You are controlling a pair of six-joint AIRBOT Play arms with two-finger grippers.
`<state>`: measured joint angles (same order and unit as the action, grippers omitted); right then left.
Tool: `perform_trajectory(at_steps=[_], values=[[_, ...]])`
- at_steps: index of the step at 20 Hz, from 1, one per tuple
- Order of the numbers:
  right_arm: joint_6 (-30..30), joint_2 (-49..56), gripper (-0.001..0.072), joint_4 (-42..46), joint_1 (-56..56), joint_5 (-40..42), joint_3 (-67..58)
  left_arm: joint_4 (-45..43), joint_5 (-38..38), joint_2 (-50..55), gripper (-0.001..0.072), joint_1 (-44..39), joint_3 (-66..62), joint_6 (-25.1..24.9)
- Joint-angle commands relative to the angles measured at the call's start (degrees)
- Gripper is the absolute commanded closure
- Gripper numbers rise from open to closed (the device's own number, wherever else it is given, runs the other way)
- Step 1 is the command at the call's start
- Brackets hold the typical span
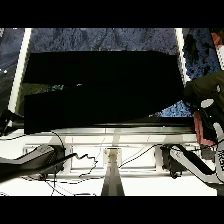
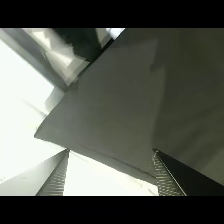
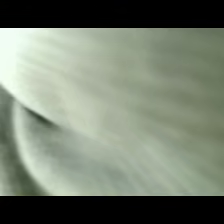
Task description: Fold the clothes and pants, and hang the long-sleeved shirts on hangers.
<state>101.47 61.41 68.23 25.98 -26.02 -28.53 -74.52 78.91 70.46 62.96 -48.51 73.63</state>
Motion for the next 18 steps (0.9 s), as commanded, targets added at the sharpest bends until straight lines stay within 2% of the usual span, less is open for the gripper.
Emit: perform_trajectory(at_steps=[1, 5, 8, 9, 11, 14, 18], values=[[-1.31, 0.13, 0.0699, -0.07, 0.04, -2.05, -0.92, 0.0, -2.45, -0.15, 0.01, 2.23, 5.51, -3.54], [-1.31, 0.13, 0.0699, -0.09, 0.04, -4.31, -0.94, 0.9, -9.07, -0.2, 0.01, 2.25, 7.17, -8.79], [-1.31, 0.13, 0.0699, -0.11, 0.04, -5.7, -0.92, 6.56, -12.13, -0.17, 0.0099, 2.25, 7.13, -16.65], [-1.31, 0.13, 0.0699, -0.11, 0.04, -5.95, -0.92, 7.74, -12.7, -0.17, 0.0099, 2.25, 7.13, -17.73], [-1.31, 0.13, 0.0699, -0.11, 0.04, -6.16, -0.92, 7.56, -13.64, -0.17, 0.01, 2.25, 7.1, -17.75], [-1.31, 0.13, 0.0699, -0.11, 0.04, -6.58, -0.92, 0.85, -13.0, -0.15, 0.0102, 2.25, 7.13, -17.49], [-1.33, 0.13, 0.0699, -0.11, 0.04, -7.06, -0.92, -6.4, -7.56, -0.15, 0.0104, 2.25, 7.13, -17.51]])
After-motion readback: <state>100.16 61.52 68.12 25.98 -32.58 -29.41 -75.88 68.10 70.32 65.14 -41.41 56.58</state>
